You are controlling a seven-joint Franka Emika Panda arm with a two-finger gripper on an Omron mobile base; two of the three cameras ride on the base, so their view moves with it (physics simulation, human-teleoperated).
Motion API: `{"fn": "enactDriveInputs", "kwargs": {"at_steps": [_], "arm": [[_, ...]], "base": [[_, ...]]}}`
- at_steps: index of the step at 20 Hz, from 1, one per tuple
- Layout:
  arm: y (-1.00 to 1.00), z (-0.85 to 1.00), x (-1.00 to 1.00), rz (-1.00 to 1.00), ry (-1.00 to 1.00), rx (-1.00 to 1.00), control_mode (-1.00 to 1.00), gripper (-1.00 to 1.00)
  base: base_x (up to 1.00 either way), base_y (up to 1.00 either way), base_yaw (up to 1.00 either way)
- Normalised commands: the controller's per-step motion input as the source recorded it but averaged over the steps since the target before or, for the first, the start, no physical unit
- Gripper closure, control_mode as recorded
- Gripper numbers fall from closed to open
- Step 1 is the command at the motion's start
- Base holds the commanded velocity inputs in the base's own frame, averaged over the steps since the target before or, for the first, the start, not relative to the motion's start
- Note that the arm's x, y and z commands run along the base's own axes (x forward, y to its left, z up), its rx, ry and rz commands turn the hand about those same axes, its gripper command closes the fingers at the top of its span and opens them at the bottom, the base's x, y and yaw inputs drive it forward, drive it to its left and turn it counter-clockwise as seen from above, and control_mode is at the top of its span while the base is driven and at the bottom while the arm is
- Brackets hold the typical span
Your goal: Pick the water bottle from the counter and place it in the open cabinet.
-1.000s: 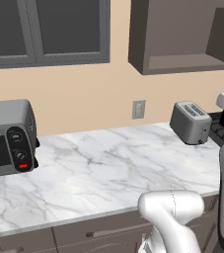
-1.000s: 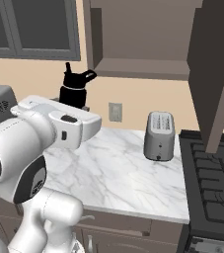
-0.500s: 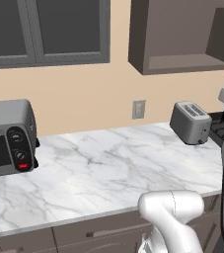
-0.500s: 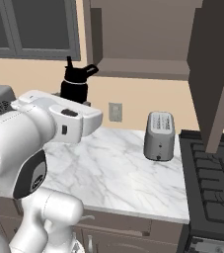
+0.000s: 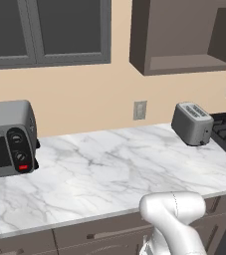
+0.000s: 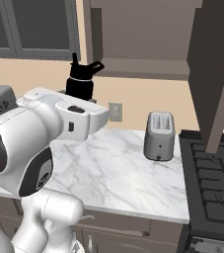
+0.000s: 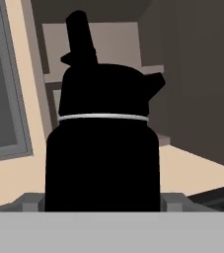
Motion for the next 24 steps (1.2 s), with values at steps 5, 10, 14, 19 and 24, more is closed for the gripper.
{"fn": "enactDriveInputs", "kwargs": {"at_steps": [5,10,14,19,24], "arm": [[-0.15,0.0,0.0,0.0,0.0,-0.05,-1.0,1.0],[-0.08,0.0,0.0,0.0,0.0,-0.06,-1.0,1.0],[0.0,0.0,0.0,0.01,0.0,-0.04,-1.0,1.0],[0.0,0.01,0.0,0.0,0.02,-0.01,-1.0,1.0],[0.0,0.06,0.1,0.0,0.05,0.0,-1.0,1.0]], "base": [[0.0,0.0,0.0],[0.0,0.0,0.0],[0.0,0.0,0.0],[0.0,0.0,0.0],[0.0,0.0,0.0]]}}
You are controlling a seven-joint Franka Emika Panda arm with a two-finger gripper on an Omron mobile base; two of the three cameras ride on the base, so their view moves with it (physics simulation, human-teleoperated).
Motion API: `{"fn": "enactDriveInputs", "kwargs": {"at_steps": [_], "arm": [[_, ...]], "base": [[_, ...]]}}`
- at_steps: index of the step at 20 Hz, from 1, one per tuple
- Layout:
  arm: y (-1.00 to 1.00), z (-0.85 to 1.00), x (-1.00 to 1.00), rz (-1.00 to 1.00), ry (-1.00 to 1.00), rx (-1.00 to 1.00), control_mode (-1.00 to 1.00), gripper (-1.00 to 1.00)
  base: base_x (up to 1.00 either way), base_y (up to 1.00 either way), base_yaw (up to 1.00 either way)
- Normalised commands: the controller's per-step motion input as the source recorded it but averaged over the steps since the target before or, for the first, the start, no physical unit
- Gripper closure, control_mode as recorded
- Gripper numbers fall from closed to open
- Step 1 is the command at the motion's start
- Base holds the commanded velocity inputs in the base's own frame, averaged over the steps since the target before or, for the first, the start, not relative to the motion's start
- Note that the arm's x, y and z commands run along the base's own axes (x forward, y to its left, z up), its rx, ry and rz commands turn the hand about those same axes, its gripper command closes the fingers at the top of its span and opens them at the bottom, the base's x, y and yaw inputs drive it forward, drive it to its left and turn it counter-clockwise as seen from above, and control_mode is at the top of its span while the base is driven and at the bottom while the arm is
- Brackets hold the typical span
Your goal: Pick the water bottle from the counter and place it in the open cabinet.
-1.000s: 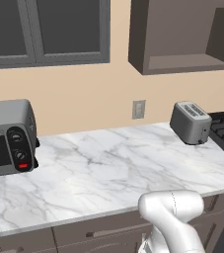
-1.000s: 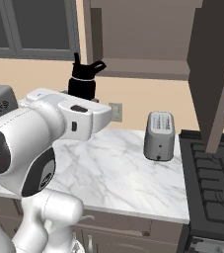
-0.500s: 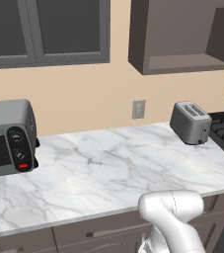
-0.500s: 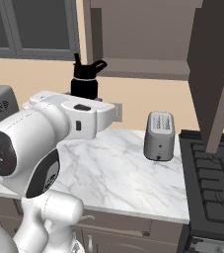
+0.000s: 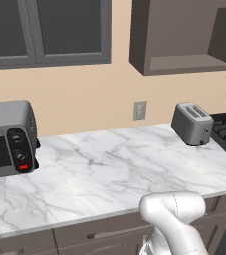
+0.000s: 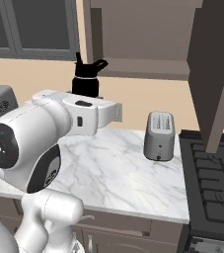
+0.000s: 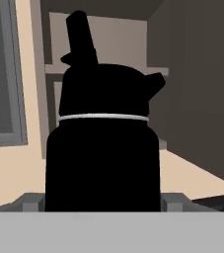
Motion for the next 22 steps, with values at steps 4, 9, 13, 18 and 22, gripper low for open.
{"fn": "enactDriveInputs", "kwargs": {"at_steps": [4,9,13,18,22], "arm": [[0.0,0.19,0.21,0.0,0.12,0.0,-1.0,1.0],[0.0,0.18,0.15,0.0,0.04,0.0,-1.0,1.0],[0.0,0.12,0.15,0.0,0.0,0.0,-1.0,1.0],[0.0,0.09,0.14,0.0,0.0,0.0,-1.0,1.0],[0.0,0.01,0.21,0.0,0.0,0.0,-1.0,1.0]], "base": [[0.0,0.0,0.0],[0.0,0.0,0.0],[0.0,0.0,0.0],[0.0,0.0,0.0],[0.0,0.0,0.0]]}}
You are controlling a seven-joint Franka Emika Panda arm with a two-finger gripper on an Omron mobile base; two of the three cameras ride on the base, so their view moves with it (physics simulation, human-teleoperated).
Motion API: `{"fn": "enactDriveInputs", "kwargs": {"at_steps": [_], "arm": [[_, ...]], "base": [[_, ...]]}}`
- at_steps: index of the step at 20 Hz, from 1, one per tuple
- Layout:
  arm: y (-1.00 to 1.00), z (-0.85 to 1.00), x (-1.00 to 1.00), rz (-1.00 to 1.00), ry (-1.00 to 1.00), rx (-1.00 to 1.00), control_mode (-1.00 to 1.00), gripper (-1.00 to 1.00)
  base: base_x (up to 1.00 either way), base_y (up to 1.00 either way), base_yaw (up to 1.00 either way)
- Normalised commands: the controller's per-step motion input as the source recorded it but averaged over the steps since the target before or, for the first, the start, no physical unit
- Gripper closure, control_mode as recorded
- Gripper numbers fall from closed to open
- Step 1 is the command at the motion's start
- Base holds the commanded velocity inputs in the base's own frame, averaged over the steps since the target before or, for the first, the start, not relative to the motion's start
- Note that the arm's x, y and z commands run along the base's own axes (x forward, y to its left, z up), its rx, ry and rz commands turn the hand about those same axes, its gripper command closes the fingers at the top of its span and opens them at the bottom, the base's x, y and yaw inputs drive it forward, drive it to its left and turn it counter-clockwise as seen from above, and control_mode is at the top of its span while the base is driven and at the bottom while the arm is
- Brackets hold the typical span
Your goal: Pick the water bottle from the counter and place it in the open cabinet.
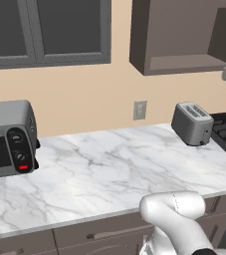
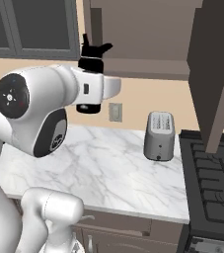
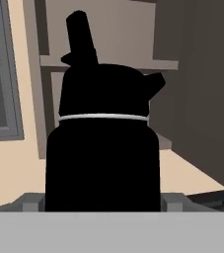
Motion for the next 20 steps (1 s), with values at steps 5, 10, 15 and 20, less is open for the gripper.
{"fn": "enactDriveInputs", "kwargs": {"at_steps": [5,10,15,20], "arm": [[0.0,0.06,0.14,0.0,0.0,0.0,-1.0,1.0],[0.0,0.16,0.02,0.0,-0.02,0.0,-1.0,1.0],[0.0,0.14,0.0,0.0,-0.02,0.0,-1.0,1.0],[0.0,0.07,0.01,0.0,0.0,0.0,-1.0,1.0]], "base": [[0.0,0.0,0.0],[0.0,0.0,0.0],[0.0,0.0,0.0],[0.0,0.0,0.0]]}}
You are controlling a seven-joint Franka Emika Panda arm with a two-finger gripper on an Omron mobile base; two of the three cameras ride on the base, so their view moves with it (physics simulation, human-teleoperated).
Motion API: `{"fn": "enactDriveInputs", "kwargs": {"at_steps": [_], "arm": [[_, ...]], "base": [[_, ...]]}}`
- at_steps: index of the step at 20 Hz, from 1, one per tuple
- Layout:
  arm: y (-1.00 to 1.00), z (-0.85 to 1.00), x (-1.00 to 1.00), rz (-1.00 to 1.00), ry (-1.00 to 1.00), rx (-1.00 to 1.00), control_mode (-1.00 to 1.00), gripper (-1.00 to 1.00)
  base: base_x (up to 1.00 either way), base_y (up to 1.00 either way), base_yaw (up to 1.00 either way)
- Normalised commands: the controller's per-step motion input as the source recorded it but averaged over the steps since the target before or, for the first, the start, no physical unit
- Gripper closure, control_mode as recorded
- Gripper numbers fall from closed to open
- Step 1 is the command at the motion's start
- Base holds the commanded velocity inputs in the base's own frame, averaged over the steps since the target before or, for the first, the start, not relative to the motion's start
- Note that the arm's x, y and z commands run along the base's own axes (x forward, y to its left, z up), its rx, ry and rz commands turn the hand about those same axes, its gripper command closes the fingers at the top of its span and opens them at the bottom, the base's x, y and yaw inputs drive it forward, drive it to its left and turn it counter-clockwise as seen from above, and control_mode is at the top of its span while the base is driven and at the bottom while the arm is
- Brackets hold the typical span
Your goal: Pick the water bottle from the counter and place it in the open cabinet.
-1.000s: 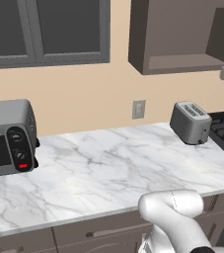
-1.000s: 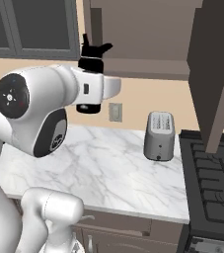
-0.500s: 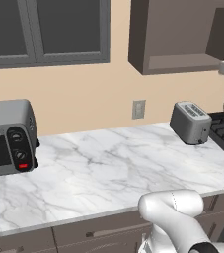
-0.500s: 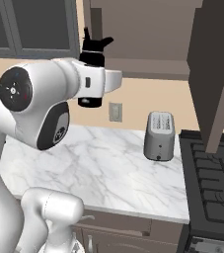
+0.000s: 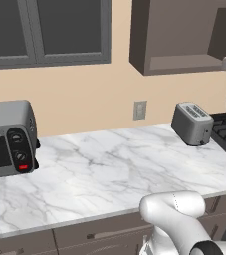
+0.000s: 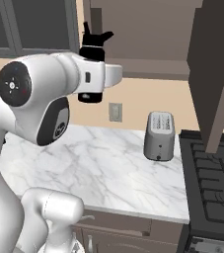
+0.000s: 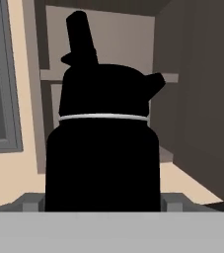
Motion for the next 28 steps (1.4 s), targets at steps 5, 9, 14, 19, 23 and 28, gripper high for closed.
{"fn": "enactDriveInputs", "kwargs": {"at_steps": [5,9,14,19,23,28], "arm": [[0.0,0.0,0.1,0.0,-0.06,0.0,-1.0,1.0],[0.0,0.0,0.09,0.0,-0.12,0.0,-1.0,1.0],[0.0,0.0,0.05,0.0,-0.13,0.0,-1.0,1.0],[0.0,0.06,0.04,0.0,-0.02,0.0,-1.0,1.0],[0.0,0.07,0.06,0.0,0.0,0.0,-1.0,1.0],[0.0,0.12,0.1,0.0,0.0,0.0,-1.0,1.0]], "base": [[0.0,0.0,0.0],[0.0,0.0,0.0],[0.0,0.0,0.0],[0.0,0.0,0.0],[0.0,0.0,0.0],[0.0,0.0,0.0]]}}
